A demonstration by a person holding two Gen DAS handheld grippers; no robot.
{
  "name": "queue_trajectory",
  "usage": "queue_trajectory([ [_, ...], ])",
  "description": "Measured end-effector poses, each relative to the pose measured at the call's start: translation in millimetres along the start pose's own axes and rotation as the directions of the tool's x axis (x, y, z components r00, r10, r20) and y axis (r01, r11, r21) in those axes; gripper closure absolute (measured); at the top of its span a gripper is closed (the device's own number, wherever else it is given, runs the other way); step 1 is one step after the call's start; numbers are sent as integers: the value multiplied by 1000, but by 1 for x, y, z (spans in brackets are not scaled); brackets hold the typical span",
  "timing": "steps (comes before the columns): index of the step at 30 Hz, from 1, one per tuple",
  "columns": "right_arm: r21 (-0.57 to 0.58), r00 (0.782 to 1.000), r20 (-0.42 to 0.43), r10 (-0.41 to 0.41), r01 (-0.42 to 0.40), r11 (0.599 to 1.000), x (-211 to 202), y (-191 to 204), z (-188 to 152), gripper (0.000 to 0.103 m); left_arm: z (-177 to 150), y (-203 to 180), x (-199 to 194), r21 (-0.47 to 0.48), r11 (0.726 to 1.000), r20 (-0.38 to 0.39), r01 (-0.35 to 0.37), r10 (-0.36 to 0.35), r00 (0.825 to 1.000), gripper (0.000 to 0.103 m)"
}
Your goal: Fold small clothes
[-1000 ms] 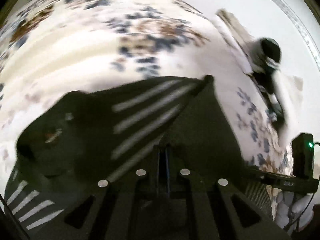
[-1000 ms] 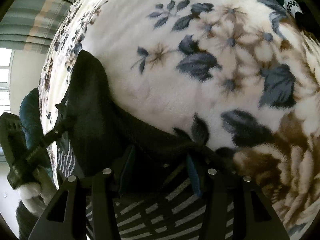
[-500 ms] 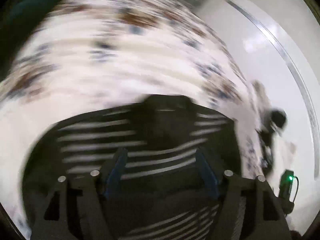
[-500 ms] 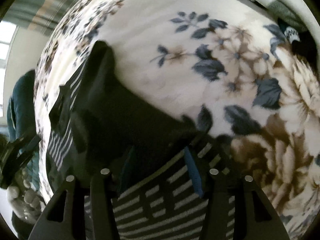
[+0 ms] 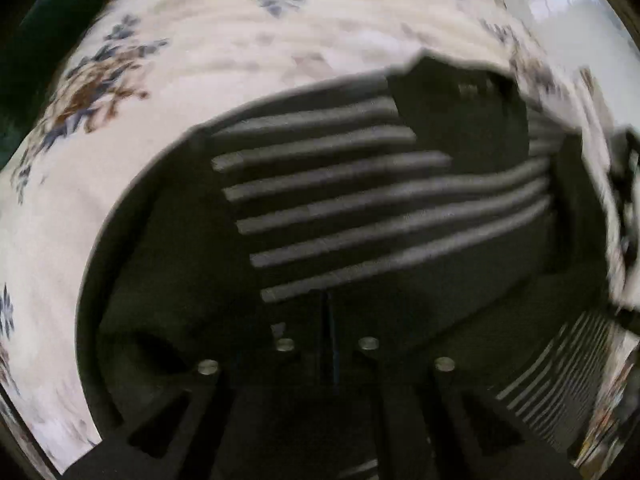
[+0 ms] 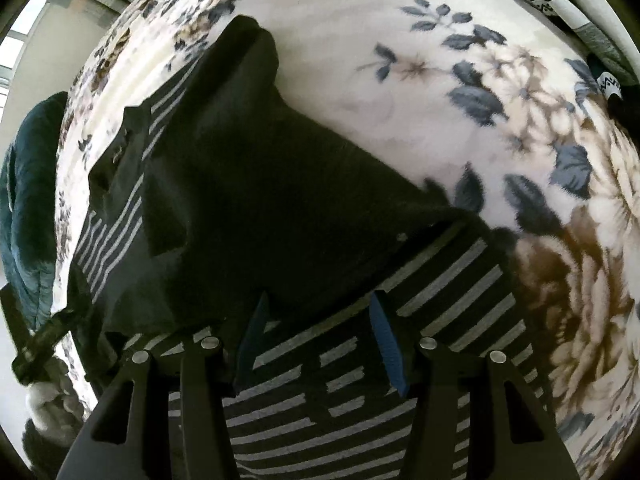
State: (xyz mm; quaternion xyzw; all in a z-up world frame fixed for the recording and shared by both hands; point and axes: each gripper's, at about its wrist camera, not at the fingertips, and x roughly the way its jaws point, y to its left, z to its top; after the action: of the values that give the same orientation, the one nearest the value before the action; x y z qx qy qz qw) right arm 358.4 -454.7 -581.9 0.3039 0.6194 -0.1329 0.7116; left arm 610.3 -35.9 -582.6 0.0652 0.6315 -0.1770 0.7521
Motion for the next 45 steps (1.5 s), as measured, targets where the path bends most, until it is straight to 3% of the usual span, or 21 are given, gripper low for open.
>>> queue_trajectory([
  [2,-4,1000,-3,-9,9,1000,1,1,-2,48,0,3,-18,8,1000,71,-3,2,997,102],
  [5,-5,1000,1,-25,25,1000,1,2,-4,48,8,28,-49,-70,997,168,18,-6,986,102],
  [8,-3,999,5,-40,40,999,1,1,-4,48,16,57,-60,-138,990,202,22,6,979,102],
  [14,9,998,8,-63,63,998,0,2,-2,48,14,77,-40,-186,982,151,16,13,988,102],
  [16,5,998,9,-67,67,998,-2,5,-1,48,10,87,-41,-249,966,144,69,-34,989,100],
  [18,-13,996,13,-85,85,996,-6,11,-2,46,-1,97,-53,-317,935,180,157,-104,978,93],
  [22,-112,987,45,-153,157,981,-19,40,-10,31,-50,120,-108,-412,864,334,291,-155,930,42],
  [24,-167,981,65,-182,191,967,-24,58,-17,20,-94,133,-140,-464,821,385,333,-151,910,38],
  [27,-244,979,60,-193,202,949,-28,85,-31,15,-176,151,-177,-558,747,411,361,-128,903,38],
  [28,-262,981,49,-185,192,946,-28,94,-37,15,-201,154,-186,-585,726,413,361,-116,903,38],
  [31,-326,984,14,-176,171,930,-23,119,-55,15,-302,169,-207,-715,623,370,317,-48,928,38],
  [33,-369,984,-2,-177,164,915,-17,135,-70,15,-353,176,-209,-779,562,329,279,-13,944,38],
  [35,-391,983,-32,-178,152,908,-10,149,-85,15,-411,180,-201,-854,465,263,233,-1,965,38],
  [38,-404,980,-69,-186,143,903,-2,162,-102,15,-469,175,-175,-911,363,202,196,-19,979,38],
  [41,-406,976,-97,-196,141,903,2,174,-118,15,-487,164,-140,-921,352,156,165,-54,986,38],
  [44,-427,971,-99,-218,157,891,9,185,-132,15,-483,154,-113,-907,399,122,133,-52,991,43],
  [45,-440,970,-99,-222,157,884,10,190,-138,15,-480,151,-112,-900,422,113,113,-26,993,72],
])
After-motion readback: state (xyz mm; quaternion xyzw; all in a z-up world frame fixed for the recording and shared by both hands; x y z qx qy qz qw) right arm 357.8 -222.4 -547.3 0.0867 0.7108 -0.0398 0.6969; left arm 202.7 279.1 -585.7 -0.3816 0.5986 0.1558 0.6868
